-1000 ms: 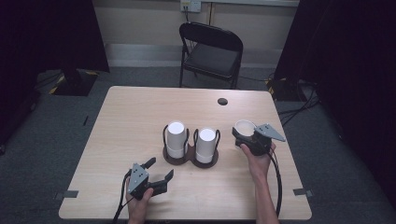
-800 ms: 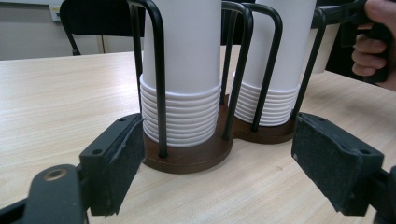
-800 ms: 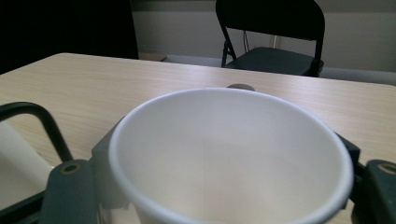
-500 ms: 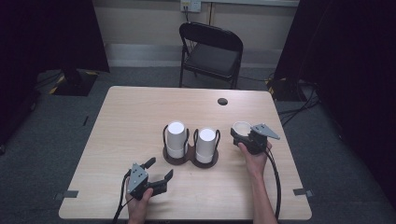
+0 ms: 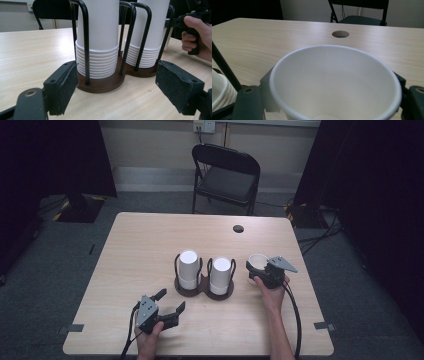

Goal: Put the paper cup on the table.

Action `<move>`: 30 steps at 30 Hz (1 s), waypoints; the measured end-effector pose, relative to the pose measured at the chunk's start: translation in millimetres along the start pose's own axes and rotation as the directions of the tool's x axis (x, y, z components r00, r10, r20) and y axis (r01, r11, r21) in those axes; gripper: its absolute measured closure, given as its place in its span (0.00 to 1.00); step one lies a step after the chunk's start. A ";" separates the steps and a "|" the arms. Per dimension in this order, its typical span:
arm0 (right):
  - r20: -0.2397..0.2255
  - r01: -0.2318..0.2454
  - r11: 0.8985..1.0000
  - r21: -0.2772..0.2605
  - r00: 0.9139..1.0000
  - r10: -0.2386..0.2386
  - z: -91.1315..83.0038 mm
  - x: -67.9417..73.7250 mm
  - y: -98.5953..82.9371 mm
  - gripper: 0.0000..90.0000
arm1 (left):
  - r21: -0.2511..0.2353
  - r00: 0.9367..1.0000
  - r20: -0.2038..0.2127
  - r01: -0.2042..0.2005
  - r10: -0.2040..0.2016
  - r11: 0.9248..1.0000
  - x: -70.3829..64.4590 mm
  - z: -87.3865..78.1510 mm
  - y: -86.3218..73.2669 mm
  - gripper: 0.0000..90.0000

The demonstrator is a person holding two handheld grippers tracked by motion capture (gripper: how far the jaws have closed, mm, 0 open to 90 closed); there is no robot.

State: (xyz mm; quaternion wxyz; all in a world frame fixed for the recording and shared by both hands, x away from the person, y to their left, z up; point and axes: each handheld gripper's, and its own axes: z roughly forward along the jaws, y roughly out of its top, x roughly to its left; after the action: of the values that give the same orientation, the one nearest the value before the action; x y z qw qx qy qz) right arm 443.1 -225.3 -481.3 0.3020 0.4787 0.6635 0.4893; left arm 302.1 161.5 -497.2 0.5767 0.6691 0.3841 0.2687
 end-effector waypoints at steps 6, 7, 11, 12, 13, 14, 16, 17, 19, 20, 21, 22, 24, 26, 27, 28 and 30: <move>0.009 0.022 1.000 0.008 1.000 -0.022 -6.6 4.1 -5.7 0.25 | -0.001 1.000 -0.004 -0.004 0.004 1.000 -0.2 -0.1 -0.1 0.20; 0.012 0.025 1.000 0.011 1.000 -0.025 -7.3 4.7 -6.1 0.25 | -0.001 1.000 -0.003 -0.002 0.002 1.000 -0.2 -0.1 -0.1 0.20; 0.012 0.029 0.999 0.026 1.000 -0.029 -8.3 5.4 -6.5 0.24 | -0.002 1.000 -0.003 -0.003 0.003 1.000 -0.2 -0.1 -0.1 0.20; 0.005 0.020 0.999 0.036 1.000 -0.020 -7.4 5.5 -7.4 0.24 | -0.002 1.000 -0.003 -0.003 0.003 1.000 -0.2 -0.2 -0.1 0.20; 0.005 0.019 0.999 0.048 1.000 -0.019 -6.9 5.7 -8.1 0.24 | -0.002 1.000 -0.002 -0.003 0.003 1.000 -0.1 -0.2 -0.1 0.20; 0.008 0.020 0.998 0.054 1.000 -0.021 -6.1 6.3 -9.1 0.23 | -0.002 1.000 -0.001 -0.002 0.002 1.000 -0.1 -0.2 -0.1 0.20; 0.000 0.008 0.998 0.068 1.000 -0.008 -5.8 7.2 -10.6 0.21 | -0.002 1.000 -0.001 -0.002 0.002 1.000 -0.1 -0.3 -0.1 0.20; -0.003 0.004 0.997 0.076 1.000 -0.004 -5.4 7.6 -11.1 0.19 | -0.002 1.000 -0.001 -0.002 0.002 1.000 0.0 -0.2 -0.1 0.20; 0.004 -0.006 0.996 0.085 1.000 0.006 -5.5 8.3 -12.0 0.16 | -0.001 1.000 0.000 -0.003 0.003 1.000 0.1 -0.3 -0.1 0.20; 0.006 -0.014 0.996 0.089 1.000 0.014 -5.8 8.3 -12.4 0.15 | -0.002 1.000 0.000 -0.003 0.003 1.000 0.1 -0.4 -0.1 0.20; 0.005 -0.017 0.996 0.090 1.000 0.016 -6.2 8.1 -12.9 0.15 | -0.002 1.000 0.000 -0.003 0.003 1.000 0.2 -0.4 -0.1 0.20; 0.005 -0.021 0.996 0.090 1.000 0.021 -7.2 7.8 -13.3 0.15 | -0.002 1.000 0.000 -0.003 0.003 1.000 0.2 -0.4 -0.1 0.20; 0.008 -0.032 0.996 0.077 0.999 0.032 -11.4 7.6 -14.5 0.15 | -0.002 1.000 -0.001 -0.003 0.003 1.000 0.1 -0.4 -0.1 0.20; 0.010 -0.039 0.997 0.073 0.999 0.039 -15.4 6.5 -16.3 0.15 | -0.001 1.000 -0.001 -0.003 0.003 1.000 -0.1 -0.1 -0.1 0.20; 0.011 -0.044 0.996 0.076 0.999 0.043 -17.4 6.0 -17.1 0.15 | 0.000 1.000 0.000 -0.003 0.003 1.000 -0.1 0.0 0.0 0.20; 0.017 -0.051 0.995 0.083 0.999 0.050 -19.0 6.0 -17.1 0.15 | -0.001 1.000 -0.001 -0.003 0.003 1.000 -0.1 0.0 -0.1 0.20; 0.027 -0.061 0.995 0.084 0.998 0.059 -23.0 6.9 -15.8 0.15 | -0.002 1.000 -0.002 -0.002 0.002 1.000 -0.1 -0.2 -0.1 0.20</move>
State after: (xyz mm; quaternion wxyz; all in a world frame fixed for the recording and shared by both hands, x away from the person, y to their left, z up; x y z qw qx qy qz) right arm 415.3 -228.2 -487.9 0.2748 0.5168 0.6653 0.4635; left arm 301.9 161.5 -497.3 0.5765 0.6688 0.3837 0.2704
